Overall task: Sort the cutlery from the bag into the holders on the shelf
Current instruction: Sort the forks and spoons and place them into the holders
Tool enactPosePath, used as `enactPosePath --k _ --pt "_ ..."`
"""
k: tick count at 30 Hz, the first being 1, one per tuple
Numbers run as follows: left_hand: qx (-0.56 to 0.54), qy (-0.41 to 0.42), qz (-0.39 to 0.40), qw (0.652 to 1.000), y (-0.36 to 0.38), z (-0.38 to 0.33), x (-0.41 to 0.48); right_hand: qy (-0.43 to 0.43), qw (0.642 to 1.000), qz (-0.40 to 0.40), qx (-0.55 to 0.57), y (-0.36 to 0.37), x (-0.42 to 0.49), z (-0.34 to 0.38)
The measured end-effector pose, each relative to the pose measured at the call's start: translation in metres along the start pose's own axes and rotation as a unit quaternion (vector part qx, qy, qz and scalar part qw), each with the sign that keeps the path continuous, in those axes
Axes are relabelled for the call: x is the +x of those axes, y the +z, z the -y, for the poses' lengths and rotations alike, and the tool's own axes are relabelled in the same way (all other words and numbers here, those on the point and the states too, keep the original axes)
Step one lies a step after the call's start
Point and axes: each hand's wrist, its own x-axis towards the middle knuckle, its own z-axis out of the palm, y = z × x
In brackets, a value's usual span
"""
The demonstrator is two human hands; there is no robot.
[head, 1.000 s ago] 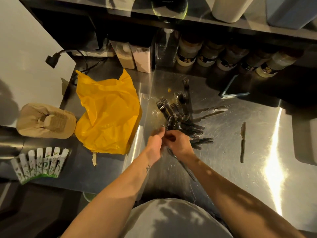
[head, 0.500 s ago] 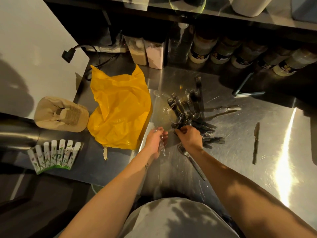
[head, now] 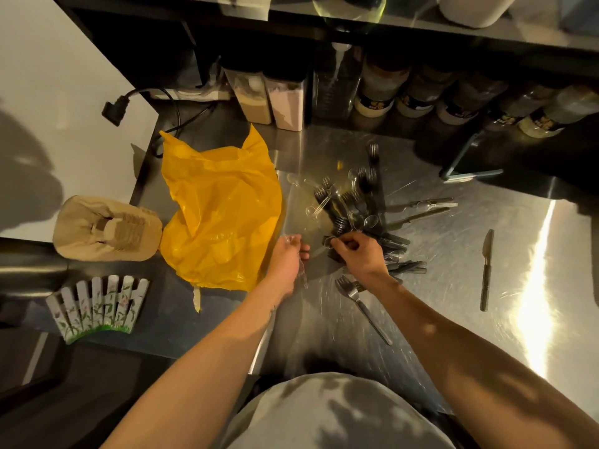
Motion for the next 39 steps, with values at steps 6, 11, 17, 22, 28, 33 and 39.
enactPosePath --k 6,11,17,22,28,33,39 --pt "0.036 0.023 0.041 0.998 0.026 0.005 -0.004 -0.015 1.0 -0.021 0.017 -0.028 -0.006 -0.007" --pt "0.062 0.038 0.067 0.995 0.038 0.014 -0.017 -0.011 1.0 0.017 0.023 -0.052 -0.015 -0.019" --pt "0.214 0.113 0.17 0.955 0.048 0.031 -0.039 -0.003 1.0 -0.004 -0.005 -0.065 -0.034 -0.042" --pt "0.209 -0.03 0.216 0.953 0.069 0.048 -0.049 -0.041 0.999 -0.021 -0.005 -0.067 -0.041 -0.057" --pt "0.09 -0.039 0.199 0.975 0.07 0.051 -0.056 -0.025 0.998 -0.039 0.043 -0.088 -0.037 -0.078" --pt "-0.021 -0.08 0.238 0.968 0.071 0.042 -0.056 0.003 0.996 -0.074 0.042 -0.099 -0.027 -0.097" --pt "-0.004 -0.069 0.239 0.969 0.076 0.034 -0.057 -0.014 0.998 -0.051 -0.026 -0.087 -0.015 -0.107"
